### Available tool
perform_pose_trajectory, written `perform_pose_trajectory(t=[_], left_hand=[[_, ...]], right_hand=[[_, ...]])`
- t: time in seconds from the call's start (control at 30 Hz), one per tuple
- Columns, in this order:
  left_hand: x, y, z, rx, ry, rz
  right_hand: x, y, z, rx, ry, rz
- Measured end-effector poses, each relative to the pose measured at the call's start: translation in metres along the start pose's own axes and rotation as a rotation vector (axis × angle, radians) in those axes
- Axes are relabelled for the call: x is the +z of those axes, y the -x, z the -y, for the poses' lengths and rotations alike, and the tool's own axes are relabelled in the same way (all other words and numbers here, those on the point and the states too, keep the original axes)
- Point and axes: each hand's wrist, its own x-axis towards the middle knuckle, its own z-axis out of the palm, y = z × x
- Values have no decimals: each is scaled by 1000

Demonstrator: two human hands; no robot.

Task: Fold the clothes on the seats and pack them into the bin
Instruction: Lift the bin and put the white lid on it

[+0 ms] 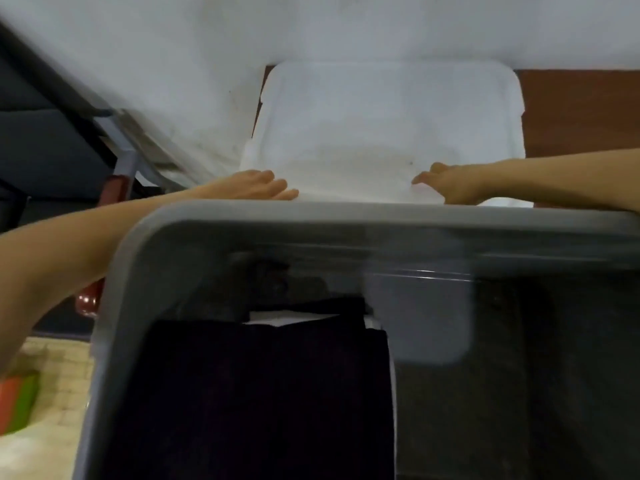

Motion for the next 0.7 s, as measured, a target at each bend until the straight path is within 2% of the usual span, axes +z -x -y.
perform_pose_trajectory(t=[0.1, 0.17, 0.3, 0.37, 0.47, 0.6, 0.7], left_hand=[[-18, 6, 8, 20, -71, -72], [-31, 4, 8, 63, -120, -186], [-72, 6, 11, 62, -176, -237], [-96, 9, 17, -120, -169, -277], [-135, 16, 26, -372, -72, -315], [-185, 35, 28, -514, 89, -581], [-213, 59, 16, -533, 72, -720]], right_hand=[[6, 10, -1, -9, 113, -103], [2, 20, -2, 19, 191, -186], [-12, 43, 5, 79, 233, -285], [-26, 62, 6, 82, 276, -449], [-60, 94, 1, 64, 322, -803], [-93, 145, 0, 73, 311, -1144], [-96, 186, 10, 40, 294, -1255]])
